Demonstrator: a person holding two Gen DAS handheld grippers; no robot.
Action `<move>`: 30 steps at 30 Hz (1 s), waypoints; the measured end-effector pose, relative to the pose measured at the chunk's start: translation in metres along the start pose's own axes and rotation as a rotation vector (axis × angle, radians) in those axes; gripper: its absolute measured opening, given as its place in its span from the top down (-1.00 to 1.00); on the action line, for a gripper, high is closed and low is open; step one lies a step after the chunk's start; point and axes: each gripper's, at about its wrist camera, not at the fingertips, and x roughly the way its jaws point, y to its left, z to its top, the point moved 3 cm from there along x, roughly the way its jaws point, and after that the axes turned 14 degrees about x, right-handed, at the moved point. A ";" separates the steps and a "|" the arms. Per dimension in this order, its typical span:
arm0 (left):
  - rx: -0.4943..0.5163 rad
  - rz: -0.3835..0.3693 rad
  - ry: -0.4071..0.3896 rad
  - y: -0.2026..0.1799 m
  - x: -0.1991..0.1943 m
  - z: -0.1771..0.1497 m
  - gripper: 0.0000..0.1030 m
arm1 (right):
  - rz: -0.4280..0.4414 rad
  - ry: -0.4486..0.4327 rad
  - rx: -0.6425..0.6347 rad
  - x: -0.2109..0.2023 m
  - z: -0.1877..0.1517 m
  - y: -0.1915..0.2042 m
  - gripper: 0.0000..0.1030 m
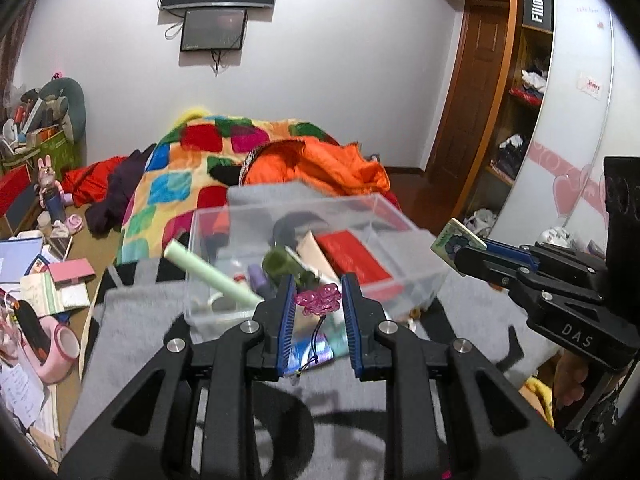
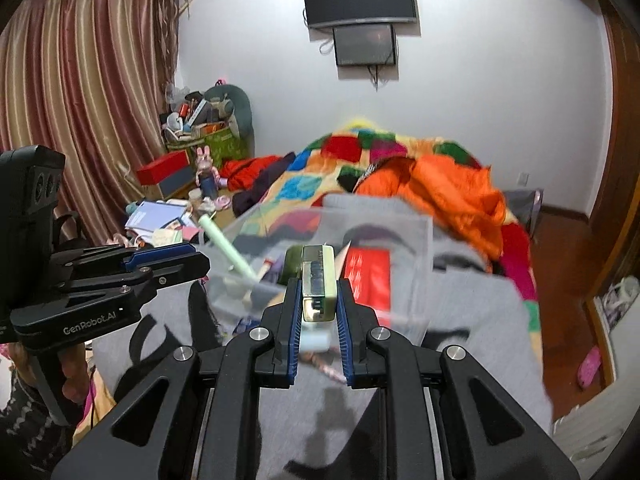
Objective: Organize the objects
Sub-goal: 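Drop pink clip and yellow box into the clear box, open both tools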
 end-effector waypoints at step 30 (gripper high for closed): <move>-0.074 0.007 0.123 0.047 0.088 0.001 0.56 | -0.073 0.135 0.072 0.101 0.019 -0.037 0.71</move>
